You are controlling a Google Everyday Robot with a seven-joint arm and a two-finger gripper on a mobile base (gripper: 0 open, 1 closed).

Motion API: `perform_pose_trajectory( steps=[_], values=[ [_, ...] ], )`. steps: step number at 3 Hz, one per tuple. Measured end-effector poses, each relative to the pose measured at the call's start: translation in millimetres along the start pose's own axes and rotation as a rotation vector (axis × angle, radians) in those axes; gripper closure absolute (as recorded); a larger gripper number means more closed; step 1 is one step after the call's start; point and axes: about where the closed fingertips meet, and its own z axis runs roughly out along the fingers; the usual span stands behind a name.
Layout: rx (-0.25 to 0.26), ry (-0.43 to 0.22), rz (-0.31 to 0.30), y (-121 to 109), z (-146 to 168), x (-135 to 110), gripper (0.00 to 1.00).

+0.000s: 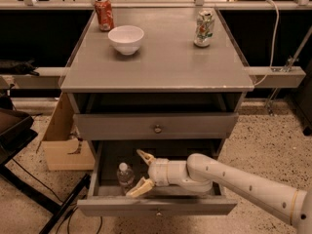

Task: Pick water bottle from middle drawer and place on counter

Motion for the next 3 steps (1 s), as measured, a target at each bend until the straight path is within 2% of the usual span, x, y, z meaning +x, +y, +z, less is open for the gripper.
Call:
perform_pose_trajectory(
  steps=[1, 2, 3],
  values=[
    [-0.008, -0.007, 0.008, -3.5, 23.5, 7.9, 0.0],
    [-0.024, -0.015, 0.019, -5.1, 44.1, 11.7, 0.15],
    [-0.042, -0.025, 0.013, -6.4, 59.8, 6.3, 0.37]
  ],
)
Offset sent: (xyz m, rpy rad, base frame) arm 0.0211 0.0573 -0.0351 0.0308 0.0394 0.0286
